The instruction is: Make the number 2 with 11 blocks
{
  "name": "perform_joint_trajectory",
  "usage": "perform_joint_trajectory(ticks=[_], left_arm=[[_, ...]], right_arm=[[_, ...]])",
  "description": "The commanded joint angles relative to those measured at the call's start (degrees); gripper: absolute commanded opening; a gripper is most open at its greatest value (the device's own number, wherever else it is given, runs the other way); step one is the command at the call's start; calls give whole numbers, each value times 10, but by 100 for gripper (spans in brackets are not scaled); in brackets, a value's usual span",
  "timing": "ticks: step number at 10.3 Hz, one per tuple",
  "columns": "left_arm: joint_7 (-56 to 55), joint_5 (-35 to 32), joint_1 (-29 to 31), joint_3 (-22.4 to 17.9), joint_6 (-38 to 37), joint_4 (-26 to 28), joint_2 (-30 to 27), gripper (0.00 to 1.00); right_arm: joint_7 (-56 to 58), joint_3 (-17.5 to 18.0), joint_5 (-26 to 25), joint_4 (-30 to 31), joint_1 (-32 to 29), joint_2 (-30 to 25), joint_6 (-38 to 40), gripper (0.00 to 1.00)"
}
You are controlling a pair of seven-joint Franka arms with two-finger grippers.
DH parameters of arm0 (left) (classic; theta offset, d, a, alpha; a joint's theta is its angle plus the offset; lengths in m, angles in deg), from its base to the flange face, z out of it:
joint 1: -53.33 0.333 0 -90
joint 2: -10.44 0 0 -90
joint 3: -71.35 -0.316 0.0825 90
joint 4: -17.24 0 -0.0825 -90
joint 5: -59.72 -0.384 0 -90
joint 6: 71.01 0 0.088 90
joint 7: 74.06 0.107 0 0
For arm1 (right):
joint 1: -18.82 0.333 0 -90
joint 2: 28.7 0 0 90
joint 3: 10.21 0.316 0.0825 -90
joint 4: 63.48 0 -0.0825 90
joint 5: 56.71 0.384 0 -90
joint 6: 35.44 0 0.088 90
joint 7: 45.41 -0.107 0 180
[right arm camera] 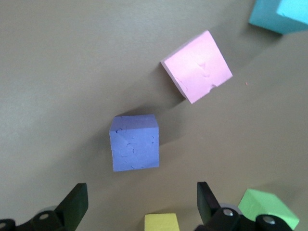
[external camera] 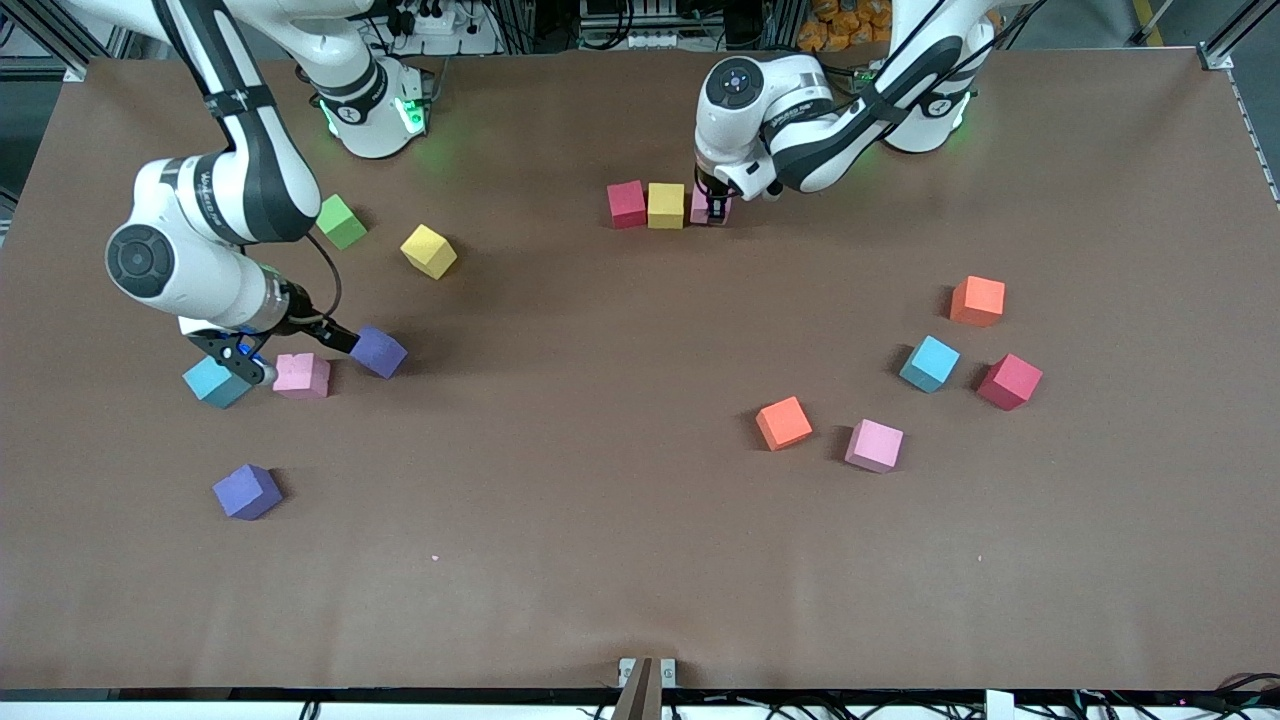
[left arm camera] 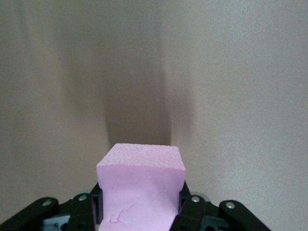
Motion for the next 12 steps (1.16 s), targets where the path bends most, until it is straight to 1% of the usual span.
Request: perform_joint_trajectory(ticks=[1, 3, 4, 9, 12], left_arm=[[-183, -25, -59, -34, 5, -14, 11, 0], [-191, -26, -110, -81, 7, -25, 18, 0], [-191, -26, -120, -90, 7, -29, 21, 0], [-193, -26, -121, -91, 7, -34, 22, 0], [-194, -25, -121, -92, 7, -38, 22, 0]], right_arm=[[47, 4, 9, 39, -14, -12, -47, 100], [47, 4, 9, 39, -14, 0, -63, 100], [47, 4, 9, 40, -12, 10, -77, 100], [48, 4, 9, 46, -1, 48, -130, 100], [49, 5, 9, 45, -1, 62, -138, 100]])
